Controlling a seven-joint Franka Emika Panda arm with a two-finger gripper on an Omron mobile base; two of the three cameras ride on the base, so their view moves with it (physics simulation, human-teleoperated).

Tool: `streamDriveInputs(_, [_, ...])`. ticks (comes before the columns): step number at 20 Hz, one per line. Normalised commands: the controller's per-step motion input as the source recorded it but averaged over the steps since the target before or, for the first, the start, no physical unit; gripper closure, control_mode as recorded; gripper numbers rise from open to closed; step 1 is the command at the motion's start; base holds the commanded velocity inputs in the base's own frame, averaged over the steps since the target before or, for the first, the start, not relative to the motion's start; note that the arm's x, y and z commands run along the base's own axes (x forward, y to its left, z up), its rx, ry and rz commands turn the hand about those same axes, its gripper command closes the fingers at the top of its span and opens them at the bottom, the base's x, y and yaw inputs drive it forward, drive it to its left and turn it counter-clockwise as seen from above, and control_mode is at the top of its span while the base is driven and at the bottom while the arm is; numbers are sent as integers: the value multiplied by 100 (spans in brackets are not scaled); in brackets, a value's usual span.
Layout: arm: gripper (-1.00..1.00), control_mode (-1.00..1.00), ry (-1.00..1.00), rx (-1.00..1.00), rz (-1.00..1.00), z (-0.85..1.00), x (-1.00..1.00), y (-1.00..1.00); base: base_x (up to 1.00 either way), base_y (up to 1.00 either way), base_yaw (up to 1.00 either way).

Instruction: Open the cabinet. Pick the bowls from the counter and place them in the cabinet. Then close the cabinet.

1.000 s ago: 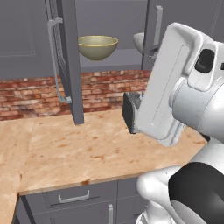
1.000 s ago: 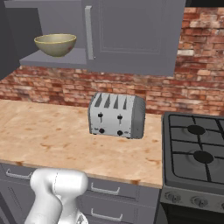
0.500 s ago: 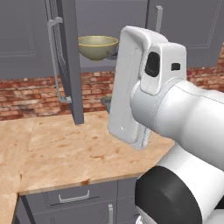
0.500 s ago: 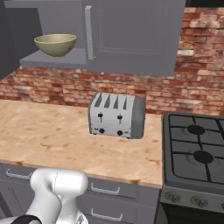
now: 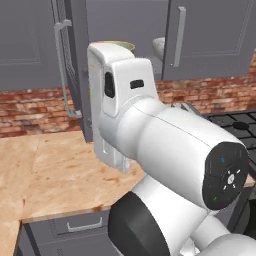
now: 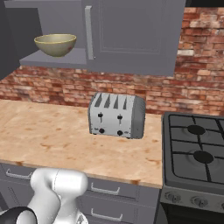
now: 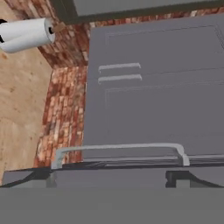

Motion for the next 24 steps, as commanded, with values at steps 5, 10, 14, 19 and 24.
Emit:
streamDriveInputs(5, [-100,-100,0,-8,-12,-19,40,28,0,0,0])
streamDriveInputs(10, [-100,-100,0,-3,-17,-13,40,12,0,0,0])
streamDriveInputs(14, [-100,-100,0,-1,-18,-18,33,13,0,0,0])
streamDriveInputs(19, [-100,-100,0,-1,-16,-19,29,15,0,0,0])
streamDriveInputs(24, [-100,-100,0,-3,-13,-20,30,14,0,0,0])
